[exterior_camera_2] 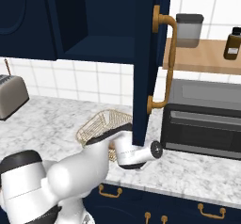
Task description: Open the cabinet, pick up the bread from the cabinet and place it in the basket. Then move the basket to the dining counter.
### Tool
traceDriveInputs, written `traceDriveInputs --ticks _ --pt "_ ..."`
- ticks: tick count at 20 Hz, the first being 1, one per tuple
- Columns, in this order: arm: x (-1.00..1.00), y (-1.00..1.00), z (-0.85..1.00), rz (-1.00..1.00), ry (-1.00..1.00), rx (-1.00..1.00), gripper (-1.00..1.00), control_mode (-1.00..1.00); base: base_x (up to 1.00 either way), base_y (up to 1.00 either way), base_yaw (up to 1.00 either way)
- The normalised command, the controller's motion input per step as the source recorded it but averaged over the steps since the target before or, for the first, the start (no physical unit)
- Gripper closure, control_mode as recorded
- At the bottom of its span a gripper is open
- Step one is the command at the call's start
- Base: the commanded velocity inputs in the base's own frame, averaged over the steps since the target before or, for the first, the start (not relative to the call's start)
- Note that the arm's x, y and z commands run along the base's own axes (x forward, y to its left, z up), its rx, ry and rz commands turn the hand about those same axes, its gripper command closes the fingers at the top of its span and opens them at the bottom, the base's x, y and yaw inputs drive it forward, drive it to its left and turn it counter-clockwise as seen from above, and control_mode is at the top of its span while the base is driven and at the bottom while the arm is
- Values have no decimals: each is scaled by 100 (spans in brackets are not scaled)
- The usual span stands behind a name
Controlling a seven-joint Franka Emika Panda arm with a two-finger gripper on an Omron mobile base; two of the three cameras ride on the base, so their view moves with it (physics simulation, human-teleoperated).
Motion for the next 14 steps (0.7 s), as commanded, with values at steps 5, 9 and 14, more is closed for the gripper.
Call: traceDriveInputs --ticks 5,9,14 --pt "-1 60 -10 1 -1 -5 100 -100 0 0 0" --pt "-16 38 8 0 -3 -2 100 -100 0 0 0" --pt "-16 55 28 -11 -11 -1 100 -100 0 0 0"
